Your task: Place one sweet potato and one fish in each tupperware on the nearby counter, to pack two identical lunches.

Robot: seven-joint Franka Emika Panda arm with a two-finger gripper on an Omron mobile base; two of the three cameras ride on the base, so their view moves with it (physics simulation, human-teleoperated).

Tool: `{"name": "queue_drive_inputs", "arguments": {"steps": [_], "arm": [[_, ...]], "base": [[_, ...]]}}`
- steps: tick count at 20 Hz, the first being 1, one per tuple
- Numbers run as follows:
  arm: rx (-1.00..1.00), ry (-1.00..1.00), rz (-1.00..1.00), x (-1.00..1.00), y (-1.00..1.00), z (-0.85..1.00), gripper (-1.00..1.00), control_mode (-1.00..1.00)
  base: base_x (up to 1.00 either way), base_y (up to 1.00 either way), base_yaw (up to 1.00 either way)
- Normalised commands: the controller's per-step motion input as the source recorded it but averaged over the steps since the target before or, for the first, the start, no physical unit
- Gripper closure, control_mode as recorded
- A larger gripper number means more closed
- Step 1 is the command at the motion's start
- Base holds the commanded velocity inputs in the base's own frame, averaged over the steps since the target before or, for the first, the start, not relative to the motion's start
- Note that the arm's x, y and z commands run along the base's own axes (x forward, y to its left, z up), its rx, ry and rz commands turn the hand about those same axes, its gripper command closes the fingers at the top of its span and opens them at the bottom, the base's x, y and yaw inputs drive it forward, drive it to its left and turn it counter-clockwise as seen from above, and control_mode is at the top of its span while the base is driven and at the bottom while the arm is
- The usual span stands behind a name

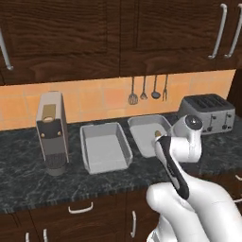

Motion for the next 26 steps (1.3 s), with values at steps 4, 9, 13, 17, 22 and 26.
{"name": "queue_drive_inputs", "arguments": {"steps": [4, 9, 13, 17, 22, 26], "arm": [[0.0, 0.0, 0.0, 0.0, 0.0, 0.0, -1.0, 1.0], [0.0, 0.0, 0.0, 0.0, 0.0, 0.0, -1.0, 1.0], [0.0, 0.0, 0.0, 0.0, 0.0, 0.0, -1.0, 1.0], [0.0, 0.0, 0.0, 0.0, 0.0, 0.0, -1.0, 1.0], [0.0, 0.0, 0.0, 0.0, 0.0, 0.0, -1.0, 1.0], [0.0, 0.0, 0.0, 0.0, 0.0, 0.0, -1.0, 1.0]], "base": [[-1.0, -0.05, -0.13], [-0.73, -0.88, -0.34], [-0.08, -1.0, -0.19], [0.08, -1.0, 0.0], [0.08, -1.0, 0.0], [0.09, -1.0, 0.0]]}}
